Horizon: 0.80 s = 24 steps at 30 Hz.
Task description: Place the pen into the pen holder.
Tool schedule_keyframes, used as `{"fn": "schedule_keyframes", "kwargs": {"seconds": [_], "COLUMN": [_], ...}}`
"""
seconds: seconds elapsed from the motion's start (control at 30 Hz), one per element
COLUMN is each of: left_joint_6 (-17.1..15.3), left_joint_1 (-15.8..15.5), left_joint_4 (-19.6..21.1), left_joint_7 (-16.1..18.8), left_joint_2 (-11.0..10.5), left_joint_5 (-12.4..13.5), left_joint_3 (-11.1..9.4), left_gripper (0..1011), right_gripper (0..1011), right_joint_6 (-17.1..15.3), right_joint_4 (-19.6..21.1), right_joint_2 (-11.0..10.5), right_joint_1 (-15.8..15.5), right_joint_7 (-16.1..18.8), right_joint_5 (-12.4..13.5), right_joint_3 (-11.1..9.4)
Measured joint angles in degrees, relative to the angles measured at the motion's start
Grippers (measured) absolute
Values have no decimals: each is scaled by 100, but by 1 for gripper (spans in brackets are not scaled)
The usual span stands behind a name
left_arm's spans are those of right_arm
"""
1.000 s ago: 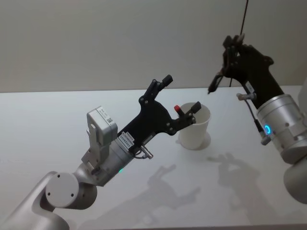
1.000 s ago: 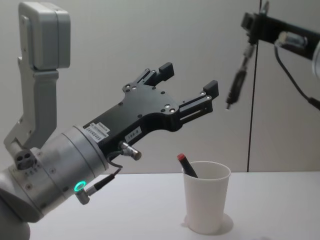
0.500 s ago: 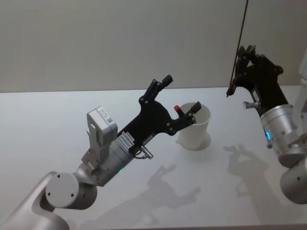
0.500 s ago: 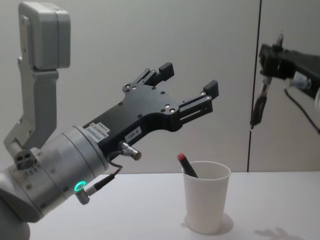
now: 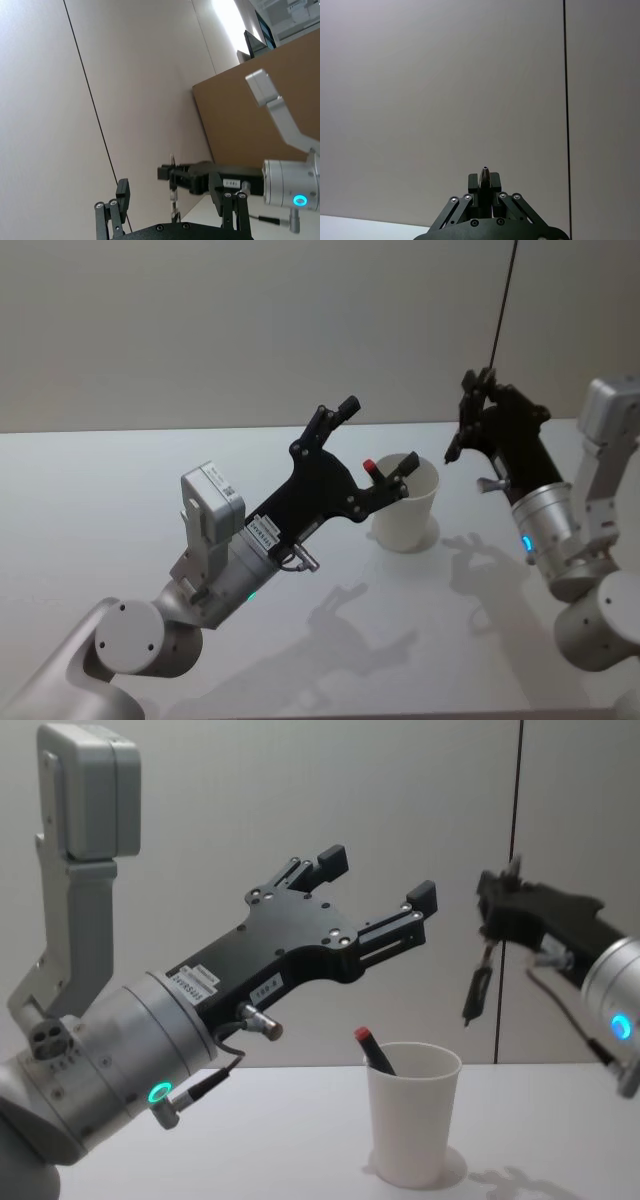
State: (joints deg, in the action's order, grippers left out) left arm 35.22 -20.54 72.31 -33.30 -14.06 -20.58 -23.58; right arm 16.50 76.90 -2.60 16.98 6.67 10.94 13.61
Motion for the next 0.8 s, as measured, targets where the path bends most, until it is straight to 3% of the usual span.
{"fn": "schedule_keyframes", "kwargs": {"seconds": [0.57,0.67,0.8], "left_joint_6": [0,0,0], "left_joint_1": [0,0,0], "left_joint_4": [0,0,0], "left_joint_7": [0,0,0], "left_joint_2": [0,0,0], "left_joint_5": [0,0,0], "left_joint_3": [0,0,0], "left_gripper": [1000,1000,1000], "right_gripper": [132,180,329], "right_joint_6": [550,621,690], "right_joint_4": [-1310,-1494,-1702], "right_joint_2": [304,346,393], "right_joint_1": [556,643,745], "right_joint_7": [214,217,217], "right_joint_5": [-104,-137,-172], "right_joint_3": [124,136,148]}}
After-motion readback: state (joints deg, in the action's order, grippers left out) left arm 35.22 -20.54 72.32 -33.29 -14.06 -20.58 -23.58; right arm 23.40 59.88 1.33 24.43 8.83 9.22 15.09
